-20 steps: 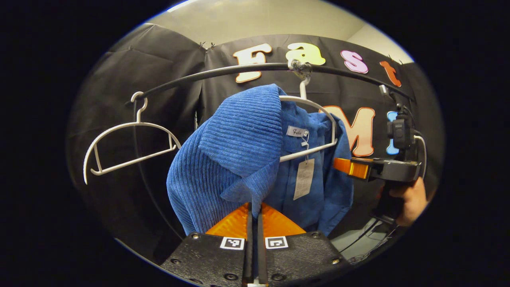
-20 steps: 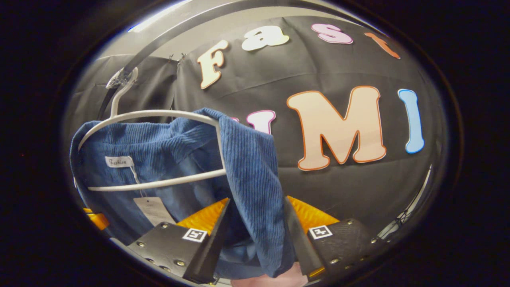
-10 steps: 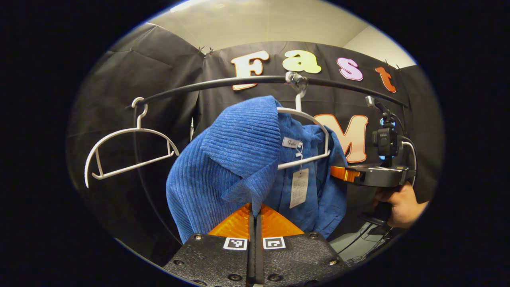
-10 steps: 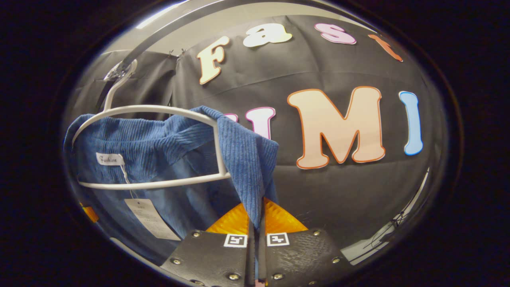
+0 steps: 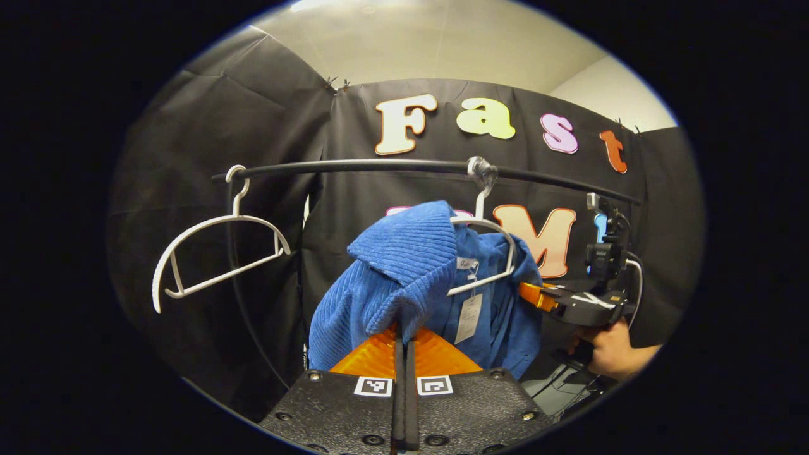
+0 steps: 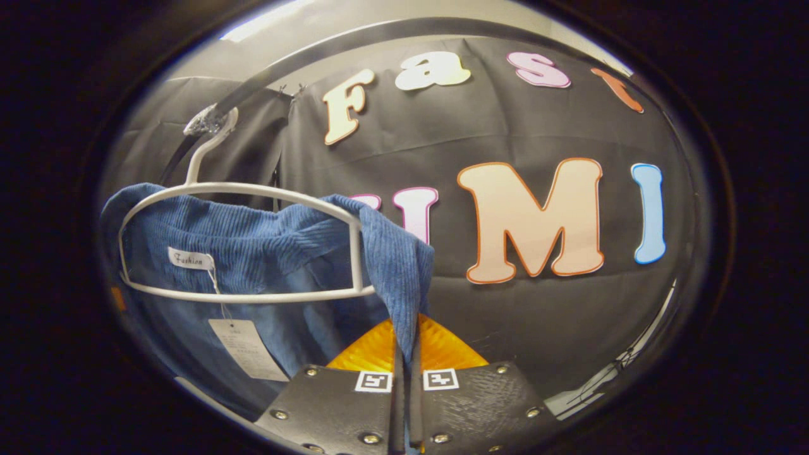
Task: Grasp the clothes on the hanger with both hands and then place them into the laundry hamper below.
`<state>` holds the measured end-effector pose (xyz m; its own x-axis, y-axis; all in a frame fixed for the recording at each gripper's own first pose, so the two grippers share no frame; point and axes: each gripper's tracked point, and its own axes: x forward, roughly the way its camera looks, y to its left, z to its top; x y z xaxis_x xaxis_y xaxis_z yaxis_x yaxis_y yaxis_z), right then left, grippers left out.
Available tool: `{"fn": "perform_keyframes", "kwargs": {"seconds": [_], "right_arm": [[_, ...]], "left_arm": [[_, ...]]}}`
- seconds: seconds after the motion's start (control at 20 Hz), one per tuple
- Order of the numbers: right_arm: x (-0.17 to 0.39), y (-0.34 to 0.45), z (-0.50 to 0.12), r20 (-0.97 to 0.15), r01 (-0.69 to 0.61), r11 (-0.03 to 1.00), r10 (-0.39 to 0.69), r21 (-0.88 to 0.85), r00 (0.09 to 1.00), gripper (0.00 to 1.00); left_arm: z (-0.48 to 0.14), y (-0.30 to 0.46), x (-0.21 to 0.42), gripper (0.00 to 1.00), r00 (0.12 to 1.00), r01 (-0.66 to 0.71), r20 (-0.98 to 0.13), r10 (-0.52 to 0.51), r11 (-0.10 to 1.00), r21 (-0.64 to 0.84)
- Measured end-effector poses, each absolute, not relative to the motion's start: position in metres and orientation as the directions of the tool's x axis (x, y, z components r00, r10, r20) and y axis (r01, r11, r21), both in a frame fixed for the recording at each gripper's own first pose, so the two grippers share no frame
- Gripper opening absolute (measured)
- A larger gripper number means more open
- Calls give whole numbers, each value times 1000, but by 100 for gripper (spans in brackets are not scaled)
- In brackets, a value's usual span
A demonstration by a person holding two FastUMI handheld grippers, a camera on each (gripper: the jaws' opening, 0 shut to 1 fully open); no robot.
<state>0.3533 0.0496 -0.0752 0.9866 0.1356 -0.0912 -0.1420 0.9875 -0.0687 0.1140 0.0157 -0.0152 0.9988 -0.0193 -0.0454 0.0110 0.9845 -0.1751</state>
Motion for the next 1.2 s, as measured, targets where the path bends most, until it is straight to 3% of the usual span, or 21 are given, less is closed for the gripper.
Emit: {"fn": "perform_keyframes", "kwargs": {"seconds": [0.7,1.2], "right_arm": [[396,24,-51,-32,-55,988,51,-145,998,4],[424,23,-73,-81,-70,984,57,-163,995,4]], "left_arm": [[47,69,113,0,999,-38,23,40,996,-84],[25,77,126,0,999,-16,-33,19,996,83]]}}
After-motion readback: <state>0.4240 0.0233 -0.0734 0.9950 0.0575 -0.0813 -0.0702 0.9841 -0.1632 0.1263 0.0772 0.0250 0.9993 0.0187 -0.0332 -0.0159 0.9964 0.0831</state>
